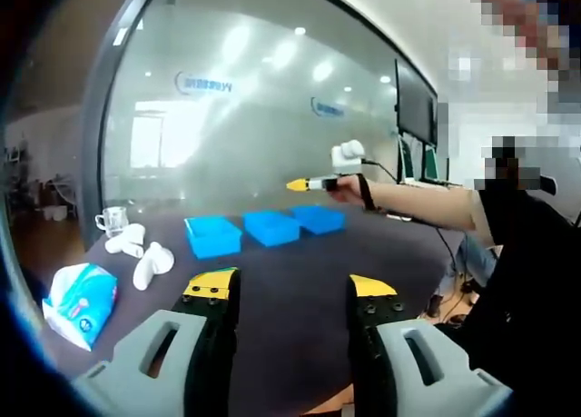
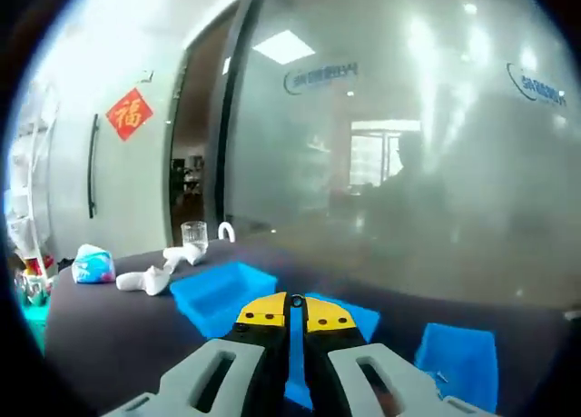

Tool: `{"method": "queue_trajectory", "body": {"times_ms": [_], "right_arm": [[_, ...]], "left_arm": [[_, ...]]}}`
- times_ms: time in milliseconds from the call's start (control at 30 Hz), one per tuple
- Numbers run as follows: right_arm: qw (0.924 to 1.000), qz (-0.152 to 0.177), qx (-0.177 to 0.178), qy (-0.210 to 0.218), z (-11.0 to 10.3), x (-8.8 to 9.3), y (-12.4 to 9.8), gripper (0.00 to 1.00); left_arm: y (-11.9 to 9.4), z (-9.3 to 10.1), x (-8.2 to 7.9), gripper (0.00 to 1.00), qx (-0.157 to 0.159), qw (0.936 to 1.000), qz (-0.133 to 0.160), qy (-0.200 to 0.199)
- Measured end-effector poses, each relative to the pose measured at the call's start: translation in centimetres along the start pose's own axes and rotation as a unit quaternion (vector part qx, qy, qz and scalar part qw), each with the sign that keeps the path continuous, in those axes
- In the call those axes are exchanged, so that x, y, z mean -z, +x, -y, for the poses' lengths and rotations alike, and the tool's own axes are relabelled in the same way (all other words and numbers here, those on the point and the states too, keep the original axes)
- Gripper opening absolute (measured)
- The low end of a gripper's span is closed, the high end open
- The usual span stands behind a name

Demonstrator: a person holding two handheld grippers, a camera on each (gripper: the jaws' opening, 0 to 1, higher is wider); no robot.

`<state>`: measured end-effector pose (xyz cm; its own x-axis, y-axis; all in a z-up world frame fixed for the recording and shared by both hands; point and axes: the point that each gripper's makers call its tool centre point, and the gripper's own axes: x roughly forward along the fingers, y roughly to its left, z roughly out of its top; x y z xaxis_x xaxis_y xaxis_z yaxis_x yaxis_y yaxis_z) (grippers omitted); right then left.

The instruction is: Sort the screws, nuts, and washers into the corresponding bins

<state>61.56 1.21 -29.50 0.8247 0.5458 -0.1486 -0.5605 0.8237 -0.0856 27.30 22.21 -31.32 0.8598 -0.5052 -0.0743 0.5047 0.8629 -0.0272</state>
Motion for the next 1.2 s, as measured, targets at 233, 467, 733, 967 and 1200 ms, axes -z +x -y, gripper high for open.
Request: {"method": "queue_trajectory", "body": {"times_ms": [233,467,733,967,1200], "right_arm": [[0.9992,-0.031,0.010,-0.022,0.1,1.5,2.7,0.02],[0.9990,-0.037,0.025,-0.001,0.2,1.8,4.0,0.02],[0.9984,-0.031,0.041,-0.022,0.5,2.4,3.8,0.28],[0.9994,-0.018,0.028,-0.012,0.1,2.2,2.1,0.29],[0.9997,0.000,-0.014,0.021,-2.0,3.2,-3.9,0.29]], "left_arm": [[0.0,-0.1,-0.2,0.46,-0.003,1.0000,0.002,0.000],[-0.1,0.1,-0.3,0.46,-0.002,1.0000,0.001,0.003],[-0.5,0.1,-0.3,0.45,-0.004,1.0000,0.001,0.007],[-0.7,0.0,-0.6,0.46,-0.006,0.9999,0.006,0.006],[-0.9,-1.0,0.2,0.46,-0.025,0.9996,0.000,0.016]]}}
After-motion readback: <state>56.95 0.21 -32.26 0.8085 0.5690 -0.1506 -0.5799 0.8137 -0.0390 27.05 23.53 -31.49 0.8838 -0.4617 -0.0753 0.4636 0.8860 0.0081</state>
